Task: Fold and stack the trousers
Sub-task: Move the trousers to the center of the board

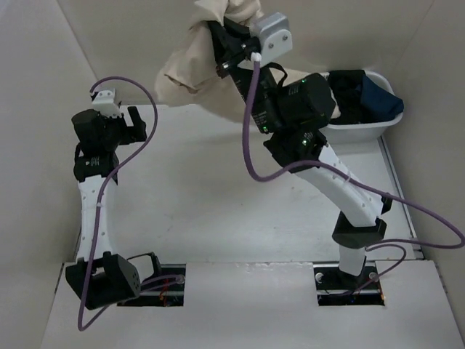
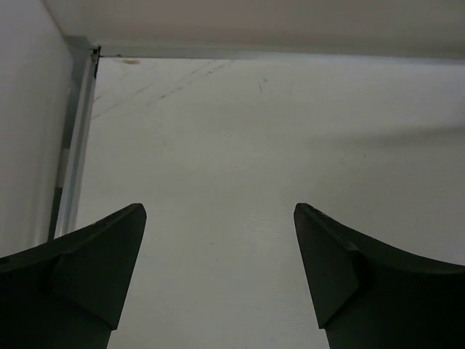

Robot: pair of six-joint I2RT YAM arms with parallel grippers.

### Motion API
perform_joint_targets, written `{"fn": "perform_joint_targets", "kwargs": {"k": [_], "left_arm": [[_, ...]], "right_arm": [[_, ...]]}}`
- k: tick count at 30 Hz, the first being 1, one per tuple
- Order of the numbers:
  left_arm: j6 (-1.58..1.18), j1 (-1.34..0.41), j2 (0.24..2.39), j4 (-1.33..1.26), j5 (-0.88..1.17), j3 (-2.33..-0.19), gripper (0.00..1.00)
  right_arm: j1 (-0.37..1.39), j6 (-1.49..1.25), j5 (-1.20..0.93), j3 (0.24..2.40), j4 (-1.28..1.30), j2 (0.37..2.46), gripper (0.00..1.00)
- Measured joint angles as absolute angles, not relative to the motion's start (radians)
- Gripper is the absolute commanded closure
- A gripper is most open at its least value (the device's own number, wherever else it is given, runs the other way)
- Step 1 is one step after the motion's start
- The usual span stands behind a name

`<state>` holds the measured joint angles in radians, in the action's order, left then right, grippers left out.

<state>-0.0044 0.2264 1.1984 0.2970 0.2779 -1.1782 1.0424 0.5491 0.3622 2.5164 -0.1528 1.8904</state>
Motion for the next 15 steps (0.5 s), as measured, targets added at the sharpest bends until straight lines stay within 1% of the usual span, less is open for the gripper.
{"fn": "perform_joint_targets", "kwargs": {"k": [2,5,6,8,9,10,12,13,14,15], "left_arm": [[-0.018,0.237,1.153,0.273,0.294,-1.156,0.12],[-0.028,0.236,1.131,0.250,0.316,-1.143,0.09],[-0.029,0.235,1.134,0.244,0.321,-1.143,0.09],[-0.028,0.234,1.143,0.234,0.327,-1.142,0.08],[-0.025,0.233,1.150,0.231,0.328,-1.141,0.08],[-0.019,0.230,1.160,0.227,0.329,-1.141,0.07],[0.002,0.223,1.189,0.225,0.330,-1.140,0.07],[0.019,0.216,1.209,0.227,0.331,-1.140,0.08],[0.038,0.210,1.231,0.231,0.330,-1.140,0.08],[0.061,0.200,1.258,0.242,0.329,-1.140,0.09]], "right_arm": [[1.103,0.566,0.311,2.529,-0.196,1.884,1.00],[1.101,0.563,0.314,2.469,-0.249,1.834,0.97],[1.086,0.556,0.332,2.411,-0.262,1.801,0.94],[1.043,0.531,0.388,2.228,-0.287,1.707,0.90],[1.016,0.511,0.422,2.109,-0.307,1.652,0.88],[0.988,0.482,0.456,1.979,-0.322,1.595,0.83],[0.927,0.413,0.523,1.727,-0.329,1.496,0.63],[0.892,0.371,0.554,1.605,-0.322,1.456,0.50],[0.854,0.324,0.576,1.487,-0.311,1.425,0.28],[0.818,0.275,0.585,1.391,-0.291,1.403,0.13]]}}
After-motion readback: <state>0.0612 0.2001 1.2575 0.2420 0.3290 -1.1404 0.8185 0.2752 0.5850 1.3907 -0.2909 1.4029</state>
